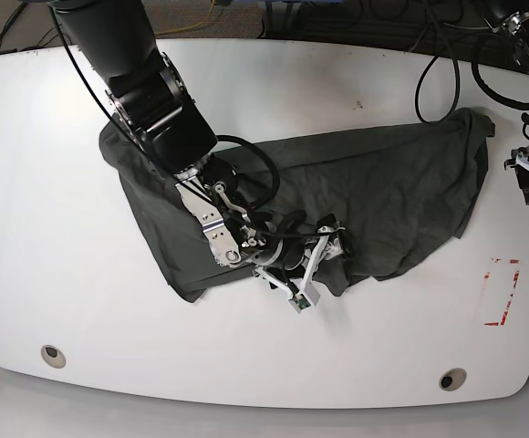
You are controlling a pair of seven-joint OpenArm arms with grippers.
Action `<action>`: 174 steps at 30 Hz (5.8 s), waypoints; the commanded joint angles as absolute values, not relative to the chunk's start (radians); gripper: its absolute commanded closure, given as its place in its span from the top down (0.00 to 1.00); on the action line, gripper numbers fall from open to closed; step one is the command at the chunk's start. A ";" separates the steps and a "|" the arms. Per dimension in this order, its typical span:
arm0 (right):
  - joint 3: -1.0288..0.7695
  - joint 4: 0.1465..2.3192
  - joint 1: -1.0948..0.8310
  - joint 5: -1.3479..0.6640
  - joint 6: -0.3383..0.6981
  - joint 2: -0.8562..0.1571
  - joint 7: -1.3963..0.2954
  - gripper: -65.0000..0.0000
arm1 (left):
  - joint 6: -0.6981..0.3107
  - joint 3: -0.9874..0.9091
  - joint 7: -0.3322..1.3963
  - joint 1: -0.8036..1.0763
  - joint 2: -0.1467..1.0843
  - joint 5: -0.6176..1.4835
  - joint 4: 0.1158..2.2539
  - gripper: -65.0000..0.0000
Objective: Layout the t-shirt on the table in an organized manner, then fold the t-shirt properly
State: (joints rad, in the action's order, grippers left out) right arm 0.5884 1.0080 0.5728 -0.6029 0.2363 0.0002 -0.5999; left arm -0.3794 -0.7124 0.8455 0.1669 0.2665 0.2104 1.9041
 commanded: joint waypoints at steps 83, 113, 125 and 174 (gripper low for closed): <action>0.593 0.664 0.664 -0.613 0.216 0.127 -0.374 0.31 | -0.375 -0.716 0.825 0.156 0.255 0.214 1.919 0.69; 0.585 1.191 0.573 -0.613 0.208 0.077 -0.676 0.00 | -0.375 -0.716 0.825 0.162 0.255 0.214 1.919 0.69; 0.591 1.397 0.473 -0.621 0.216 0.025 -0.803 0.00 | -0.375 -0.713 0.825 0.157 0.255 0.214 1.919 0.69; 0.587 1.914 -0.007 -0.931 0.122 -0.624 -0.878 0.00 | -0.377 -0.572 0.823 0.197 0.257 0.219 1.920 0.69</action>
State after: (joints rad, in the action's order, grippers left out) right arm 0.5991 1.9015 -0.0097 -0.9211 0.1284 -0.5884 -0.8917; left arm -0.3820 -0.5728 0.8410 0.1898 0.2413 0.2222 1.9018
